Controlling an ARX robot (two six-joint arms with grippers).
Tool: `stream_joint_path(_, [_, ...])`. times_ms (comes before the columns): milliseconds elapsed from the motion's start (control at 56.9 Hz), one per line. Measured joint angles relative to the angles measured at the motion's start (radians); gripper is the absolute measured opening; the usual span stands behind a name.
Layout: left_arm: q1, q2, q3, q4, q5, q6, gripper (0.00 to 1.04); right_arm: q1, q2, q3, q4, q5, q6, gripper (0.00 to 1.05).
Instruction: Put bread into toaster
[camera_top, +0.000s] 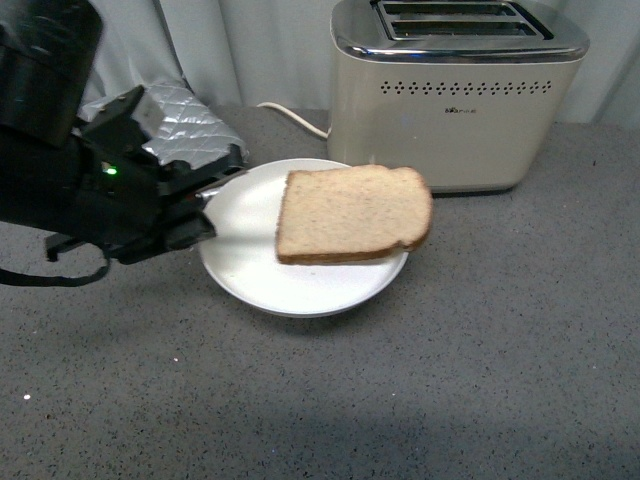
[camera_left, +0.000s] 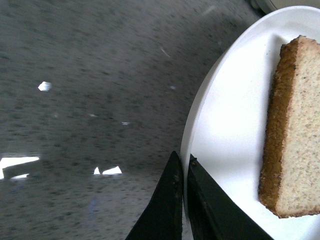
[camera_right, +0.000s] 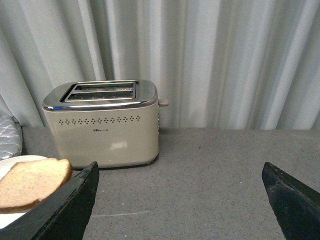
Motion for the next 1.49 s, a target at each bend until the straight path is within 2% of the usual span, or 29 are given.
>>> stream_joint_path(140, [-0.114, 0.083, 0.077, -0.006, -0.030, -0.026, 0.03, 0.000, 0.000, 0.000, 0.000, 0.000, 0.000, 0.95])
stream_joint_path(228, [-0.150, 0.127, 0.125, -0.008, -0.031, -0.043, 0.03, 0.000, 0.000, 0.000, 0.000, 0.000, 0.000, 0.95])
stream_joint_path(702, [-0.234, 0.266, 0.271, -0.102, -0.023, -0.042, 0.04, 0.000, 0.000, 0.000, 0.000, 0.000, 0.000, 0.95])
stream_joint_path(790, [-0.233, 0.264, 0.273, -0.111, -0.030, -0.037, 0.22, 0.000, 0.000, 0.000, 0.000, 0.000, 0.000, 0.95])
stream_joint_path(948, [-0.212, 0.230, 0.245, -0.090, -0.039, -0.039, 0.43, 0.000, 0.000, 0.000, 0.000, 0.000, 0.000, 0.95])
stream_joint_path(1106, [-0.172, 0.111, 0.159, 0.009, -0.075, -0.045, 0.68, 0.000, 0.000, 0.000, 0.000, 0.000, 0.000, 0.95])
stream_joint_path(1177, [-0.158, 0.042, 0.106, 0.073, -0.122, -0.038, 0.79, 0.000, 0.000, 0.000, 0.000, 0.000, 0.000, 0.95])
stream_joint_path(1300, [-0.143, -0.090, -0.024, 0.244, -0.267, 0.064, 0.98, 0.000, 0.000, 0.000, 0.000, 0.000, 0.000, 0.95])
stream_joint_path(1493, [-0.120, -0.272, -0.238, 0.392, -0.367, 0.129, 0.98, 0.000, 0.000, 0.000, 0.000, 0.000, 0.000, 0.95])
